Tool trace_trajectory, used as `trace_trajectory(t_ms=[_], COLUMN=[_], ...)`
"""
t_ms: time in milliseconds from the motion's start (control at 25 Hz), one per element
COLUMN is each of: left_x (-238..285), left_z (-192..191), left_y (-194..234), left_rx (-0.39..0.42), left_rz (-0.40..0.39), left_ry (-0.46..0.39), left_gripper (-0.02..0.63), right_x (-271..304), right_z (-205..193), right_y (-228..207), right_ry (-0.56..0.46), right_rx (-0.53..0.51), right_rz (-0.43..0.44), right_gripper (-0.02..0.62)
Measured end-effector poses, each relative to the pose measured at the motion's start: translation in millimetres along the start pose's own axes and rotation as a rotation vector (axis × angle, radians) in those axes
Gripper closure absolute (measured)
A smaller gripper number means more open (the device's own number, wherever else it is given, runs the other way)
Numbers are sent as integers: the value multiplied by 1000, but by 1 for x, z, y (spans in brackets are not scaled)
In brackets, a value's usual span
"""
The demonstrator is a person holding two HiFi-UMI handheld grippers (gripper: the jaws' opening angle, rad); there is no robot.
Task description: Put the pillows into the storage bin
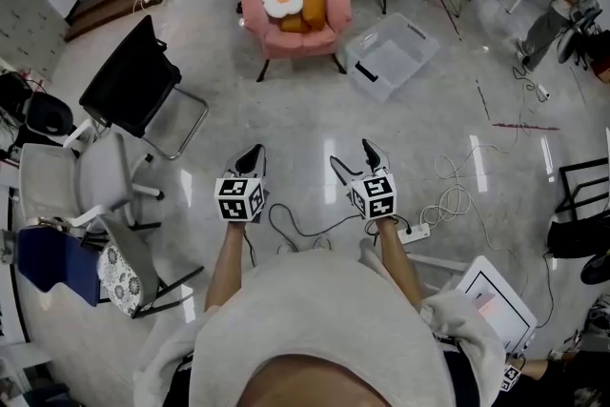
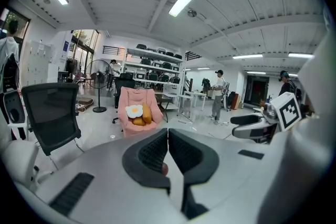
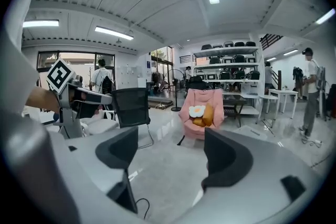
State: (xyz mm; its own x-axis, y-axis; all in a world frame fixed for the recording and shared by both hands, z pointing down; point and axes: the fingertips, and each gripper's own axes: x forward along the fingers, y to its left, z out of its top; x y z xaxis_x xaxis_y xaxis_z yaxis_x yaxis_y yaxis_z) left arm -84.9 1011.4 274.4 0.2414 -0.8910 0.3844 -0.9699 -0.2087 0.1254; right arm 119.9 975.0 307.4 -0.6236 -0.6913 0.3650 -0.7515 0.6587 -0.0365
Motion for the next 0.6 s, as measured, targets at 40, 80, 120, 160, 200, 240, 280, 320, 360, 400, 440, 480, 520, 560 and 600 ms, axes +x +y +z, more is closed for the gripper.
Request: trace_trajectory(t_ms=[40,80,120,160,200,240,280,320,360,400,440,480,520,560,600], left_x=[1,1,3,4,7,9,10,11,12,13,15,17,20,22,26], left_z=[0,0,0,-1,-2,-2,-3,-5,-8,-10,-13,-15,-16,-15,-14], left_y=[-4,-8,-13,-18,-22,-26,-29,-32,-33,-33,-33,-32,-30,-28,-25], left_rx=[-3,-5,-5,-4,-2,-1,-1,-2,-4,-6,-8,-10,-12,-14,-17], left_rz=[1,2,2,2,3,3,4,6,8,10,12,15,18,21,23], left_ry=[-1,-2,-3,-5,-7,-8,-7,-4,1,7,12,17,19,19,19], left_gripper=[594,594,594,594,594,594,594,594,594,594,594,594,594,594,594], right_x=[-2,-5,-7,-8,-8,-8,-8,-8,-7,-6,-4,-2,1,4,8], right_z=[-2,-4,-7,-10,-12,-14,-16,-17,-19,-20,-20,-21,-22,-21,-20], right_y=[-2,-4,-7,-10,-13,-16,-18,-20,-21,-23,-25,-26,-29,-31,-33], right_ry=[4,7,9,10,11,12,14,18,21,23,25,26,28,28,28], right_rx=[0,0,-1,-2,-4,-6,-6,-6,-6,-7,-7,-8,-8,-9,-9], right_rz=[1,1,1,2,3,5,6,8,10,11,13,13,14,14,14], right_gripper=[216,218,219,224,224,225,227,227,232,233,236,238,242,245,247])
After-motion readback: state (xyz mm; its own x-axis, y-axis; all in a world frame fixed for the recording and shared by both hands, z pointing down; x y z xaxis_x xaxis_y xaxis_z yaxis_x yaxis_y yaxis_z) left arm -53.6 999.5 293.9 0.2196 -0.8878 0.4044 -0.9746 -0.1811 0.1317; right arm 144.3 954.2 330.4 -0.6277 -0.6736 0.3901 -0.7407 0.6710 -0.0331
